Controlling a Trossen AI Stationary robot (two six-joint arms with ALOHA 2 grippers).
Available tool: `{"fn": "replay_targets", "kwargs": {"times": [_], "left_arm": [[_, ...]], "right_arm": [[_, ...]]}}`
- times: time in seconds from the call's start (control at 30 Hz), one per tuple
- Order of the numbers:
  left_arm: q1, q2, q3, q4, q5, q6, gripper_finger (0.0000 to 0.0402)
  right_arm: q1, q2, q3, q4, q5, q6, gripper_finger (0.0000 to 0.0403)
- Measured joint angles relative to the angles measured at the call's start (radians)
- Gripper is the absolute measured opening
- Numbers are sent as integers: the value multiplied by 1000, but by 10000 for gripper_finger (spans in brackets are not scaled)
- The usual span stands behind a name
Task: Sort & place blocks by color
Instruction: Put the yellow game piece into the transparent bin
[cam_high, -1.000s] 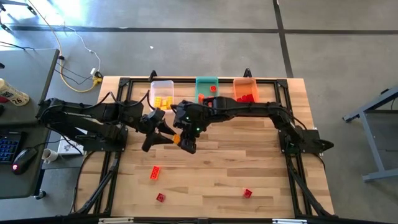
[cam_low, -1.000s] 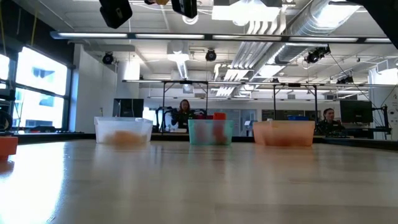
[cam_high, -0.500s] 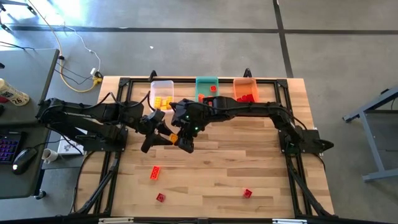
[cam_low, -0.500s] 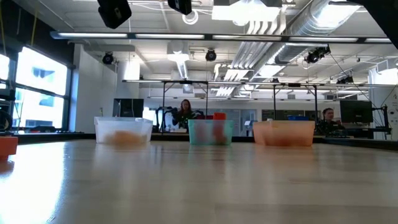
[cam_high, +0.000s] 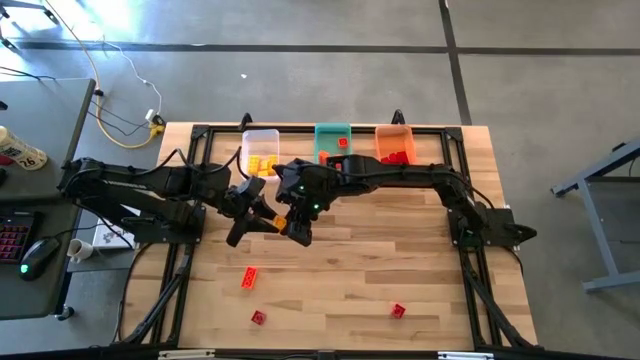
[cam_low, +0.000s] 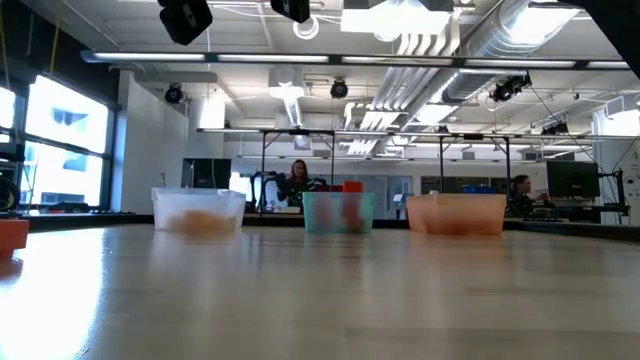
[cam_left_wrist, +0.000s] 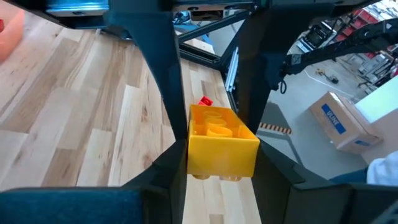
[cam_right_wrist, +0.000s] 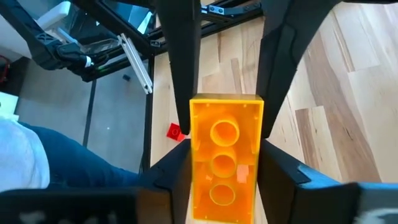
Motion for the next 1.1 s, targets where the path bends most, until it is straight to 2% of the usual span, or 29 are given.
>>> {"fn": "replay_targets", "kwargs": {"times": [0.17, 0.33, 0.5, 0.77, 0.97, 1.1], "left_arm": [[0, 0, 0, -10, -5, -1, 112], [-1, 1, -1, -122, -64, 2, 112], [0, 1, -2, -258, -204, 7, 112], [33, 16, -2, -440, -454, 9, 112], [144, 55, -2, -459, -489, 29, 112], [237, 92, -2, -457, -491, 64, 112]], "right_arm": [[1, 0, 2, 3, 24, 2, 190], [1, -2, 2, -67, 27, 22, 219], [0, -2, 2, -158, 35, 66, 223], [13, -2, 2, -269, 152, 74, 224], [31, -2, 2, -287, 212, 74, 224], [43, -2, 2, -289, 217, 82, 224]]}}
